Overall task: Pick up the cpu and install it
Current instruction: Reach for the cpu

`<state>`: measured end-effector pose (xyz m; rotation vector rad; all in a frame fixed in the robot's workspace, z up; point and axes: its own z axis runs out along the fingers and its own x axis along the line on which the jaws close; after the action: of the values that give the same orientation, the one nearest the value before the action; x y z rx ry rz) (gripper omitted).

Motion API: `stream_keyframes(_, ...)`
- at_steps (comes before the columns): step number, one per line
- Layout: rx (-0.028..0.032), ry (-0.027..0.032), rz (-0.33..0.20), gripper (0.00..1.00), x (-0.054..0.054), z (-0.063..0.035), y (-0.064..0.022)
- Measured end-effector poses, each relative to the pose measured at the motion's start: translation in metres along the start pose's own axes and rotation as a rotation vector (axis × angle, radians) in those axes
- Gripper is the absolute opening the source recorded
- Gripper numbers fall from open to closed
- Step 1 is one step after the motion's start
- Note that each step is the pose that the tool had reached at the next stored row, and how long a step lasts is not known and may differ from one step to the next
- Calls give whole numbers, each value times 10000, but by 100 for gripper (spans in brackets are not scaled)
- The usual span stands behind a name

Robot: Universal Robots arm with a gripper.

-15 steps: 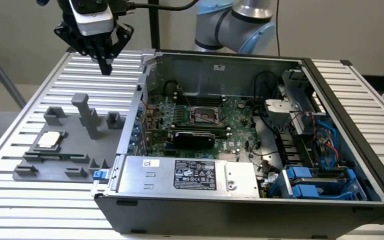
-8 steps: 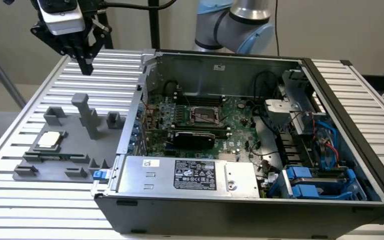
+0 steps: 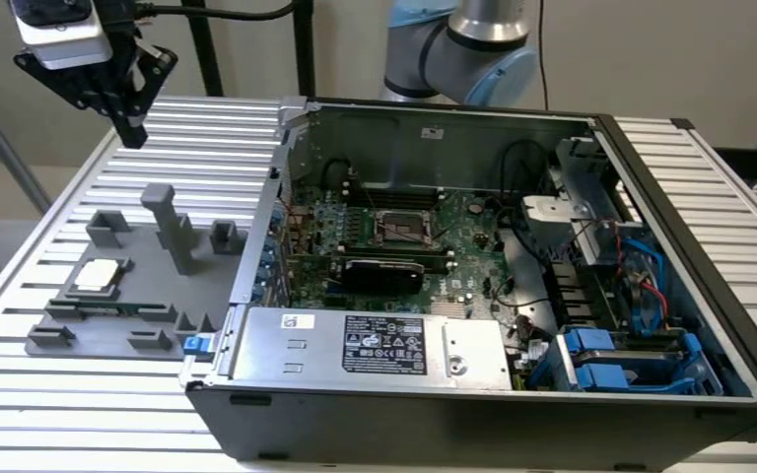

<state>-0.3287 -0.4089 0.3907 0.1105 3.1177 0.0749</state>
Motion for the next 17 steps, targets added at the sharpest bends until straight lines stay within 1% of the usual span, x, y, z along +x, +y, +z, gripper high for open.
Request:
stream_keyframes(3, 0, 0, -1, 11, 134, 19, -13)
stream_keyframes(7, 1, 0, 0, 11, 316, 71, -33)
stream_keyframes(17, 7, -1, -1, 11, 775, 240, -76)
